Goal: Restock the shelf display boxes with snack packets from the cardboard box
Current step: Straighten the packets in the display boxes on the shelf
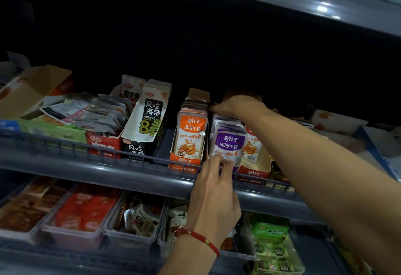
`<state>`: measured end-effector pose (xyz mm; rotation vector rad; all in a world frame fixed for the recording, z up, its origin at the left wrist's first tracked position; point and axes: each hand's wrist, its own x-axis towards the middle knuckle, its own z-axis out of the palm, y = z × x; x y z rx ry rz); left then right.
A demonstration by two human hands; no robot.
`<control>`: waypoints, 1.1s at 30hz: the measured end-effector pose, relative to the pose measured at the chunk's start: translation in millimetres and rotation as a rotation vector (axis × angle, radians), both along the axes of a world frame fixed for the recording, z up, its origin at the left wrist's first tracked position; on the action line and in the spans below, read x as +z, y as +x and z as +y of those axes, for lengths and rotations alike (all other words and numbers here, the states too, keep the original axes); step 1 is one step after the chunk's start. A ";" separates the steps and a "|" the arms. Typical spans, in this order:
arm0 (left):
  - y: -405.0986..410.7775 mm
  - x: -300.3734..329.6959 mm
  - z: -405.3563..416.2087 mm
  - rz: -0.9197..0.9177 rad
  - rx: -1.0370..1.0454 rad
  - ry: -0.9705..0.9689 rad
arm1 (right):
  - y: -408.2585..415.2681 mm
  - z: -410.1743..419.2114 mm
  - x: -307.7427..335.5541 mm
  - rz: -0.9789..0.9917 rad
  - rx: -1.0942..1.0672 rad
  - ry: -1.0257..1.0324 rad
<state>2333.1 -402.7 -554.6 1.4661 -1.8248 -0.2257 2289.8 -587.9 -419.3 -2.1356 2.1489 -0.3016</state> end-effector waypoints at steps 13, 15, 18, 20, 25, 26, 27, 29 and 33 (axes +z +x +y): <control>1.3 3.4 2.9 0.023 -0.012 0.001 | -8.0 11.8 16.0 0.054 0.076 -0.056; 1.8 3.1 2.9 0.024 -0.015 0.004 | -10.7 15.1 24.7 0.088 0.069 -0.137; 2.7 2.4 3.7 0.022 -0.012 -0.008 | -26.4 20.0 31.3 0.096 0.119 -0.281; 3.7 1.3 3.9 0.021 -0.024 -0.025 | -42.3 34.4 27.1 -0.042 0.232 -0.287; 4.6 0.1 3.9 -0.024 -0.008 -0.069 | -65.6 82.2 -10.6 -0.024 0.592 -0.229; 4.5 -0.1 3.1 -0.043 -0.003 -0.077 | -66.0 84.6 -21.3 0.033 0.635 -0.215; 4.3 0.0 2.3 -0.059 0.003 -0.087 | -65.1 86.7 -31.3 0.088 0.660 -0.203; 4.6 0.7 0.8 -0.076 0.009 -0.100 | -63.8 83.4 -45.1 0.140 0.668 -0.237; 4.6 0.4 0.2 -0.105 0.031 -0.098 | -62.9 77.0 -49.5 0.118 0.635 -0.283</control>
